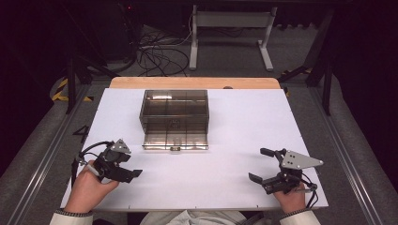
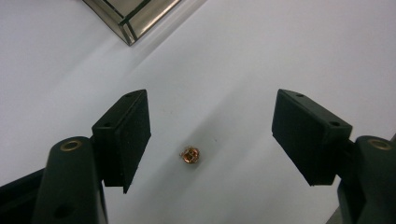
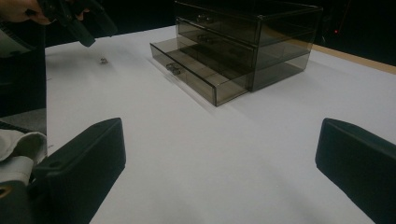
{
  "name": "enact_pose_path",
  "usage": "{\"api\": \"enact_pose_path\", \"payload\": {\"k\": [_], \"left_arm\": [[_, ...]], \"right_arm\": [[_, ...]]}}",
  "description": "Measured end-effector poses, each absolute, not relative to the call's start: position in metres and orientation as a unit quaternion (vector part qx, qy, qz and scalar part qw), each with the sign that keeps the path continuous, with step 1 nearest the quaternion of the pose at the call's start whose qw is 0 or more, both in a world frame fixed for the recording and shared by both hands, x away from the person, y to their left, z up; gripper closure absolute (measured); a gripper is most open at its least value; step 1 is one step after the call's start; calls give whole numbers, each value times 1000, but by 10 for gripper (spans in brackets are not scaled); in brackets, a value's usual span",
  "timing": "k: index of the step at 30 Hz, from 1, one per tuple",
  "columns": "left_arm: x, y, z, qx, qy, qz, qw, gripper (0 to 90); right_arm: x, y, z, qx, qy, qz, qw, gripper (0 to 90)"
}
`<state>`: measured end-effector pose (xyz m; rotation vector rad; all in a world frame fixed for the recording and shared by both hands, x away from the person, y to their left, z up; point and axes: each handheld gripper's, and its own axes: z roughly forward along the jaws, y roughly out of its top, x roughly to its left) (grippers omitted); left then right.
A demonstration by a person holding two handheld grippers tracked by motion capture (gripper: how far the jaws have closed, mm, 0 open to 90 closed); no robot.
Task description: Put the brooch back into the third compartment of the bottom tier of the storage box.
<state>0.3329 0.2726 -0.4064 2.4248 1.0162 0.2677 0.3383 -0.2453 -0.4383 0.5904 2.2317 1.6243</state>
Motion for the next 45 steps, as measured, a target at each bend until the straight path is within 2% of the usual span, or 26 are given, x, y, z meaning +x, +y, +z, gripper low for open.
{"api": "enact_pose_path", "payload": {"k": [17,33,45], "left_arm": [[338,267,-418,905,374,88,183,375],[341,265,-427,910,387,89,122,514],[343,263,-431,912,388,82,108,633]], "right_arm": [[338,-246,-439,206,782,567,157,23],[338,-247,-439,207,782,567,156,23],[339,-247,-440,210,781,568,153,23]]}}
